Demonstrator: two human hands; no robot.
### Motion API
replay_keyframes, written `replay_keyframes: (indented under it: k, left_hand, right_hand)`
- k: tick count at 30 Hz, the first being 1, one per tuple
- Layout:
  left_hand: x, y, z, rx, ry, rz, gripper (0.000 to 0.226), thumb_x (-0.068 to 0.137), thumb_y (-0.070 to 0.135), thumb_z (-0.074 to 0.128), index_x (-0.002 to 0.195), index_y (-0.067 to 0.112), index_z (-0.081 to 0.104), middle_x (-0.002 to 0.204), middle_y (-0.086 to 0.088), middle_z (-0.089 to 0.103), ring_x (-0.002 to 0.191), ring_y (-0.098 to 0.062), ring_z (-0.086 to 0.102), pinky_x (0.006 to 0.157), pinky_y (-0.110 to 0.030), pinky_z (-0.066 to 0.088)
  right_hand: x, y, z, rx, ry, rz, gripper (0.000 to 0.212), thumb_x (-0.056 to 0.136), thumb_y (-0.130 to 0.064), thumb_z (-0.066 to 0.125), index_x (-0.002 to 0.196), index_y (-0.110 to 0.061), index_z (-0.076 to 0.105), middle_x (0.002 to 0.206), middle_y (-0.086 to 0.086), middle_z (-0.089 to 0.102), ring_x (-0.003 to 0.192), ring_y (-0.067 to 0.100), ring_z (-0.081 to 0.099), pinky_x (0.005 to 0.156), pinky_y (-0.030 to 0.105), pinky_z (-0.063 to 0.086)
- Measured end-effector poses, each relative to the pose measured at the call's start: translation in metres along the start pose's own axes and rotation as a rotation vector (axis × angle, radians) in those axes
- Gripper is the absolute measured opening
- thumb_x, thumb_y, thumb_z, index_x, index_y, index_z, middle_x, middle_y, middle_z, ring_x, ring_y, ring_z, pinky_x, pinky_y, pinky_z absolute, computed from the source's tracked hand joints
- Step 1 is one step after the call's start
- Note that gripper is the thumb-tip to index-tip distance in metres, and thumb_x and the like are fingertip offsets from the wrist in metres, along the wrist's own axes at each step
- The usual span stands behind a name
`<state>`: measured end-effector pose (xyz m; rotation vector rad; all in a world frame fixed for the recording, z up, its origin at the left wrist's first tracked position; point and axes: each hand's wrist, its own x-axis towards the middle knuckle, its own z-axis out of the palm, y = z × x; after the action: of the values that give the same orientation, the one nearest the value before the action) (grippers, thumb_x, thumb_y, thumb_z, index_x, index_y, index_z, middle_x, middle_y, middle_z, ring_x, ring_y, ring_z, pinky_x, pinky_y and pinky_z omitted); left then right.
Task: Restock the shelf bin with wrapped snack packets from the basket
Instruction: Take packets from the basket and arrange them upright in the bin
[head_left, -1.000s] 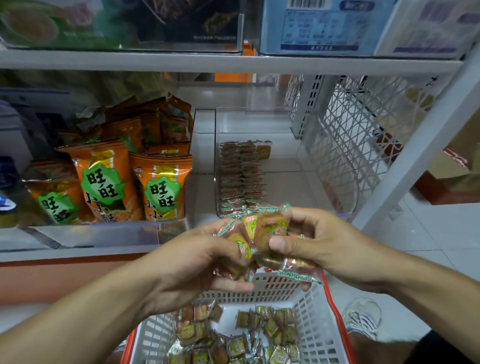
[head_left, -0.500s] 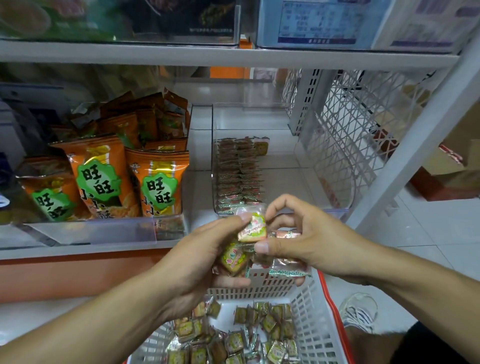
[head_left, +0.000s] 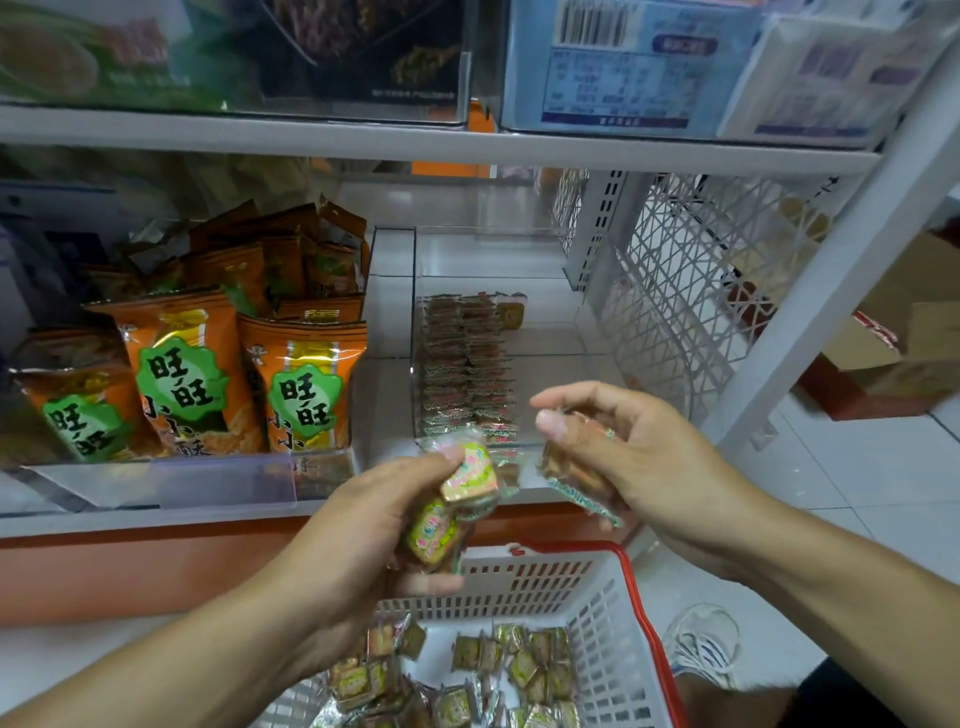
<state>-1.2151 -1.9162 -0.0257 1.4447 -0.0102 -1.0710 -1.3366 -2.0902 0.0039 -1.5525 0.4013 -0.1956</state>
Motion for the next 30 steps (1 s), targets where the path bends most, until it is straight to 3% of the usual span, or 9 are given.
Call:
replay_keyframes:
  k: [3, 7, 9, 11, 13, 16, 20, 24, 30]
  left_hand:
    - [-0.016, -0.017, 0.001, 0.125, -0.126, 0.044, 0.041, 0.077, 0.050, 0.078, 0.093, 0.012, 0.074, 0.088, -0.008, 0.077, 0.071, -0.015, 0.073, 0.054, -0.031, 0.059]
    - [-0.015, -0.025, 0.010, 0.101, -0.094, 0.090, 0.049, 0.074, 0.055, 0.079, 0.092, 0.012, 0.065, 0.079, -0.001, 0.075, 0.065, -0.012, 0.072, 0.054, -0.030, 0.059]
    - [-0.012, -0.026, 0.010, 0.057, -0.046, 0.100, 0.063, 0.071, 0.055, 0.079, 0.099, 0.002, 0.062, 0.078, 0.000, 0.073, 0.063, -0.011, 0.069, 0.053, -0.029, 0.059]
    - [-0.010, -0.024, 0.008, 0.043, -0.022, 0.125, 0.072, 0.068, 0.057, 0.079, 0.106, -0.001, 0.060, 0.081, -0.003, 0.070, 0.065, -0.011, 0.065, 0.056, -0.031, 0.059]
    - [-0.009, -0.022, 0.006, 0.037, -0.027, 0.135, 0.073, 0.069, 0.057, 0.079, 0.109, -0.002, 0.060, 0.085, -0.004, 0.071, 0.067, -0.010, 0.066, 0.058, -0.032, 0.060]
    - [-0.009, -0.019, 0.004, 0.031, -0.053, 0.127, 0.069, 0.073, 0.057, 0.078, 0.107, 0.000, 0.061, 0.090, -0.006, 0.070, 0.069, -0.011, 0.065, 0.058, -0.031, 0.060]
    - [-0.008, -0.012, 0.000, 0.107, -0.102, 0.157, 0.060, 0.065, 0.061, 0.077, 0.093, 0.009, 0.065, 0.089, -0.005, 0.069, 0.070, -0.012, 0.065, 0.054, -0.030, 0.060]
    - [-0.011, -0.005, -0.006, 0.287, -0.198, 0.153, 0.055, 0.061, 0.064, 0.076, 0.086, 0.016, 0.066, 0.074, 0.002, 0.069, 0.065, -0.012, 0.067, 0.052, -0.031, 0.059]
    - [-0.011, -0.008, -0.004, 0.286, -0.229, 0.111, 0.073, 0.067, 0.060, 0.072, 0.104, -0.001, 0.058, 0.073, 0.001, 0.069, 0.061, -0.012, 0.067, 0.051, -0.030, 0.059]
  right_hand:
    - [0.000, 0.003, 0.009, -0.019, 0.061, 0.024, 0.043, 0.079, -0.057, 0.068, 0.103, -0.022, 0.072, 0.051, -0.008, 0.048, 0.042, 0.007, 0.039, 0.038, 0.020, 0.036]
    - [0.002, 0.005, 0.021, 0.128, 0.097, 0.205, 0.057, 0.077, -0.063, 0.064, 0.106, -0.014, 0.071, 0.068, 0.004, 0.053, 0.058, 0.017, 0.049, 0.049, 0.023, 0.046]
    - [0.003, 0.003, 0.019, 0.234, -0.002, 0.265, 0.054, 0.077, -0.053, 0.070, 0.109, -0.009, 0.073, 0.091, 0.011, 0.064, 0.082, 0.023, 0.056, 0.074, 0.031, 0.054]
    - [0.004, 0.001, 0.013, 0.293, -0.111, 0.238, 0.041, 0.083, -0.028, 0.073, 0.117, -0.005, 0.071, 0.108, 0.013, 0.069, 0.093, 0.020, 0.061, 0.085, 0.029, 0.055]
    - [0.003, -0.002, 0.006, 0.307, -0.135, 0.224, 0.048, 0.078, -0.009, 0.075, 0.125, -0.009, 0.066, 0.101, 0.008, 0.074, 0.085, 0.015, 0.066, 0.076, 0.024, 0.057]
    - [0.001, -0.004, -0.002, 0.268, -0.133, 0.251, 0.064, 0.068, -0.003, 0.080, 0.128, -0.011, 0.060, 0.089, 0.008, 0.074, 0.070, 0.014, 0.068, 0.063, 0.022, 0.057]
    - [0.000, -0.012, -0.010, 0.237, -0.237, 0.290, 0.042, 0.068, 0.003, 0.081, 0.107, -0.011, 0.076, 0.103, 0.014, 0.076, 0.085, 0.019, 0.073, 0.072, 0.025, 0.060]
    - [-0.002, -0.014, -0.016, 0.112, -0.303, 0.272, 0.048, 0.064, -0.001, 0.086, 0.108, -0.017, 0.077, 0.109, 0.017, 0.075, 0.096, 0.025, 0.073, 0.085, 0.033, 0.060]
    - [-0.002, -0.012, -0.016, 0.186, -0.199, 0.243, 0.060, 0.063, 0.002, 0.086, 0.117, -0.011, 0.064, 0.111, 0.020, 0.073, 0.088, 0.025, 0.073, 0.074, 0.031, 0.062]
